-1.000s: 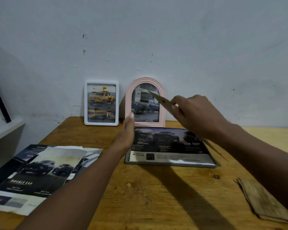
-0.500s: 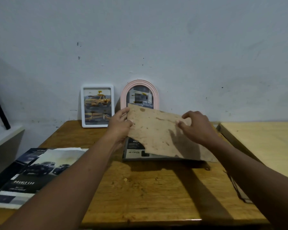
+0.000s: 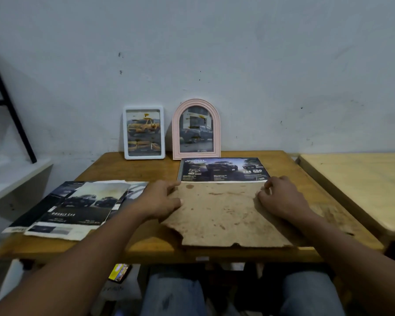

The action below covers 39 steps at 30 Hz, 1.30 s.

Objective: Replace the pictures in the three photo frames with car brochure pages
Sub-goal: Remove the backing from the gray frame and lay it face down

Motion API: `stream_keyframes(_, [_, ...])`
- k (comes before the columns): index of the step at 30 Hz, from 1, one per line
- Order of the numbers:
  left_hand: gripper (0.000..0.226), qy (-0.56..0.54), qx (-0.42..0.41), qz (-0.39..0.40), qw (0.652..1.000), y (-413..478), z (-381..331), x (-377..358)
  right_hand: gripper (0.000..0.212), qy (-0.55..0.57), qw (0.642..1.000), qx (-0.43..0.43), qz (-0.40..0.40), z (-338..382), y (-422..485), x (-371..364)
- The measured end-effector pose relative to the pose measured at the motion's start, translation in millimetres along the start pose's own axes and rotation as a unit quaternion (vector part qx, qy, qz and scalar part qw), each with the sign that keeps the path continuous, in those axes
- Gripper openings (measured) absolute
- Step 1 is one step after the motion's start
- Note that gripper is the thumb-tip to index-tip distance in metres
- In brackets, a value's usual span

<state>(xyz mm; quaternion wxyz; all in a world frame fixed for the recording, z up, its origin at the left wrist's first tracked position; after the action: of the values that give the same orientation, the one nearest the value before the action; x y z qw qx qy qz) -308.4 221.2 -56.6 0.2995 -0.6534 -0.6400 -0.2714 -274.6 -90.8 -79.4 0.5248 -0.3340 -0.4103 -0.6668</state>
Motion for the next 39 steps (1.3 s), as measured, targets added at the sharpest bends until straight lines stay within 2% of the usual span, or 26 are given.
stream_keyframes(3, [0.064,0.077,0.0,0.031,0.997,-20.9,11.6,-11.6,0.033,-0.033,0.999,-0.005,0.021,-6.2,-25.3,-7.5])
stream_keyframes(7, [0.054,0.154,-0.008,0.015,0.988,-30.6,14.2,-20.7,0.042,-0.043,0.998,-0.006,0.042,-6.6,-40.5,-15.9])
stream_keyframes(10, [0.043,0.287,-0.031,0.022,0.957,-28.6,6.6,-25.7,0.046,-0.107,0.993,0.001,0.041,-4.2,-40.7,-17.3])
stream_keyframes(13, [0.038,0.348,-0.048,-0.006,0.936,-16.2,3.2,-24.7,0.042,-0.168,0.985,0.012,0.029,-2.9,-31.9,-17.0])
stream_keyframes(17, [0.046,0.325,-0.057,-0.028,0.944,8.4,2.6,-22.1,0.041,-0.116,0.993,0.022,0.022,-1.5,-5.2,-16.3])
stream_keyframes(21, [0.06,0.264,-0.076,-0.113,0.955,38.5,6.4,-27.1,0.047,-0.036,0.999,-0.003,0.011,-0.4,29.4,-21.7])
stream_keyframes(25, [0.065,0.162,-0.046,-0.068,0.983,68.2,5.0,-35.6,0.051,-0.012,0.998,-0.048,0.031,2.4,59.9,-30.9])
stream_keyframes(28, [0.058,0.106,-0.056,-0.059,0.991,81.1,2.3,-35.9,0.06,-0.035,0.996,-0.074,0.025,9.1,70.9,-37.9])
stream_keyframes(32, [0.053,0.143,-0.042,-0.099,0.984,85.2,15.4,-25.0,0.067,-0.045,0.995,-0.091,0.006,28.6,68.7,-49.3])
stream_keyframes(36, [0.053,0.17,0.005,-0.113,0.979,85.8,38.0,-7.7,0.072,-0.044,0.997,-0.066,0.016,57.2,61.7,-62.9])
stream_keyframes(39, [0.052,0.183,0.022,-0.124,0.975,85.3,51.5,2.6,0.068,-0.014,0.999,-0.042,0.025,76.3,61.4,-70.0])
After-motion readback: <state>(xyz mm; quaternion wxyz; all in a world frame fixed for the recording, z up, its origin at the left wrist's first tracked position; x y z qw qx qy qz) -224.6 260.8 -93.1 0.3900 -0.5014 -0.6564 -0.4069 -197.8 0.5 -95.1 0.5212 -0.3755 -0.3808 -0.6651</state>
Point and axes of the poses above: each hand's wrist, its own y-axis towards the middle knuckle, its own x-axis out of the back of the hand, z = x × y, the point moved 2 cm from there along y, towards the middle knuckle, and after that the axes turned 2 degrees about -z, right-handed, at the moved point
